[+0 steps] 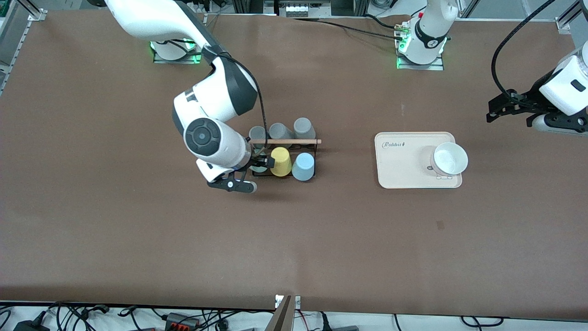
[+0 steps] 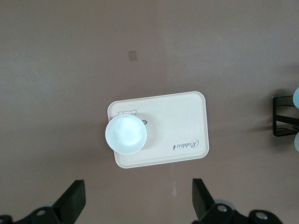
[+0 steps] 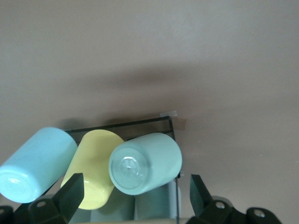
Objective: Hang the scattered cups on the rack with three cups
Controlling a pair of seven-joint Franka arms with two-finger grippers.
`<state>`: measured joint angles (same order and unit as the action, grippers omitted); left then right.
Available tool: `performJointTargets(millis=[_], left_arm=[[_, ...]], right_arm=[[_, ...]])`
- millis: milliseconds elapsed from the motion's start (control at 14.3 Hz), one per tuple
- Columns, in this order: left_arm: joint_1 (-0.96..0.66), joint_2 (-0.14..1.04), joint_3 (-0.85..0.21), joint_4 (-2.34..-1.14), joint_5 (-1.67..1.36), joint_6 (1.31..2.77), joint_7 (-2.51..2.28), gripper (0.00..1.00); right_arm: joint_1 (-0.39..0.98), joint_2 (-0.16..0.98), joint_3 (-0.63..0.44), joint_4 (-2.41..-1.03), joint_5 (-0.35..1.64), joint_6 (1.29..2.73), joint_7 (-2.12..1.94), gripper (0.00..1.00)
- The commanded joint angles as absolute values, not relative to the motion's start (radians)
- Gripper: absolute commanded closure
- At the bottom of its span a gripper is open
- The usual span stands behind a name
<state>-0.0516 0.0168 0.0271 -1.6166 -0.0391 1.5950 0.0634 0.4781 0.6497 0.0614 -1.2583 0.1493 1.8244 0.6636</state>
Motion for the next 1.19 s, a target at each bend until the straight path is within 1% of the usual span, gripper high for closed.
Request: performJointTargets(millis=[0,350,769,979,1119], left_arm=[[-0.044,0.021,0.02,-1.603,-0.048,1.597,0.077,0.0],[-0.045,0.02,0.02,-1.603,-0.025,1.603,0.077,0.0],[-0.038,0.021,0.029,-1.6,-0.026,1.601,0.077,0.0],[-0.038,0.021,0.026,-1.598,-0.026,1.6,0.077,0.0],[-0.038,0.021,0.026,-1.598,-0.026,1.598,0.078,0.0]], right_arm=[[0.431,0.601,0.069,-1.262,0.138,1.801,0.663,0.0],[0.301,0.572,0.072,-1.262,0.15,1.799,0.568,0.0],[0.184,0.546,0.075,-1.264,0.159,1.799,0.517,0.0],[0.169,0.528,0.069,-1.264,0.183,1.799,0.511,0.0],[0.172,0.512,0.072,-1.267,0.158,1.798,0.517,0.0]])
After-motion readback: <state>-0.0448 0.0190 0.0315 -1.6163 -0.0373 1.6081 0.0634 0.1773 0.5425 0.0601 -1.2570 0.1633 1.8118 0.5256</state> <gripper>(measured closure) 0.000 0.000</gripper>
